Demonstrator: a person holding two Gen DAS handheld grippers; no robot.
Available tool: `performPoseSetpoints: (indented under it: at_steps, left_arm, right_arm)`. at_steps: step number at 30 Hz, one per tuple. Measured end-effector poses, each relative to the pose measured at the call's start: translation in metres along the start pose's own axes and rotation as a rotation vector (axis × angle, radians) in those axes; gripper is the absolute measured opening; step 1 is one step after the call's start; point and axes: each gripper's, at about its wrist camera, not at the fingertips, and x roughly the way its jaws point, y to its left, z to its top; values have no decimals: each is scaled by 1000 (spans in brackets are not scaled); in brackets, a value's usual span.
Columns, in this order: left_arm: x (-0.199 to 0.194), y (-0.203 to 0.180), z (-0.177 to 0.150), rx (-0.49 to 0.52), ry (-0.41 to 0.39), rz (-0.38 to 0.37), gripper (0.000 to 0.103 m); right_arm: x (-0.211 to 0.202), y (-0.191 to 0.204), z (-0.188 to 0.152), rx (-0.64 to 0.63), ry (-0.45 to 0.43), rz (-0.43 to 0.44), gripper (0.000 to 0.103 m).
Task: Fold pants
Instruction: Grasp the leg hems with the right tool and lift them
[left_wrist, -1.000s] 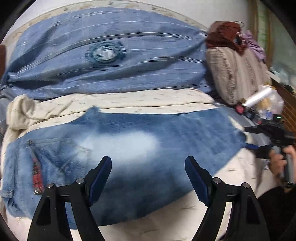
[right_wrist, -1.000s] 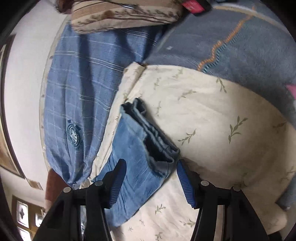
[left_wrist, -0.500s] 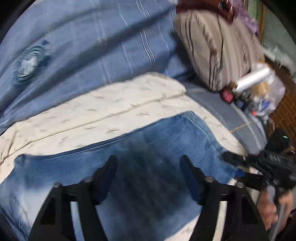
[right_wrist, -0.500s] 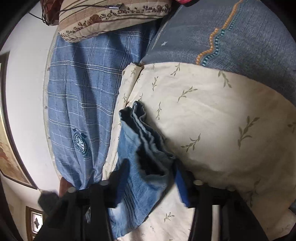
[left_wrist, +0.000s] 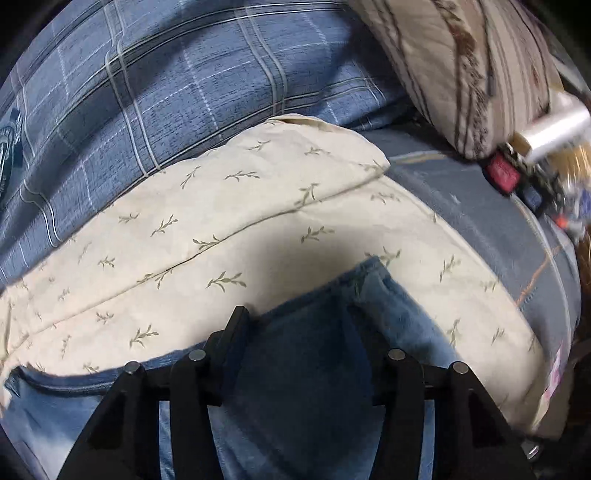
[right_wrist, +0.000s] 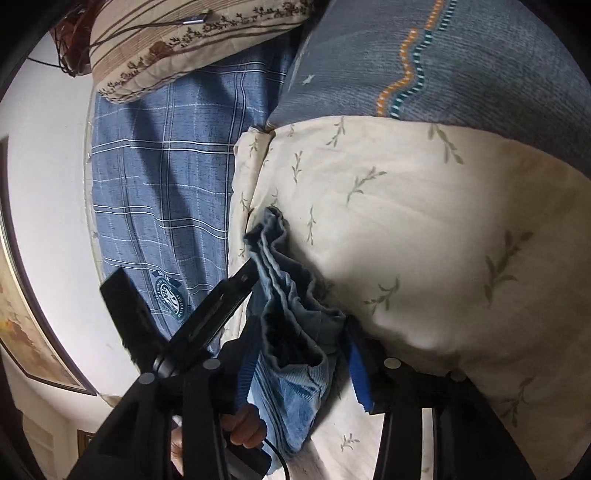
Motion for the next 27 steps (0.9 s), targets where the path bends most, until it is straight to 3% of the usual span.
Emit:
performPoseSetpoints:
  at_steps: [3,5,7,16,21,27]
  left_arm:
    - [-14,18,-1,-74,-8,-79,53]
    - [-35,46,-6,-160,-54,-101,53]
    - [-50,67,-15,-200,-56,-114,53]
    - [-104,128,-96,-169,-15,-3,53]
    - [-131,158,-141,-224,-15,21,53]
    - [-161,181,-164,-266,-57,36,53]
  right_arm:
    - [4,11,-1,-82,-3,-33,47]
    - [7,17,-2,-123,0,-63,33]
    - [9,22,-4,-158,-3,-90,28]
    - [8,63,-32,-355,-23,-18,27]
    - [24,91,-68,-493,14,2,27]
    - [55,112,-108,-577,86,-1,27]
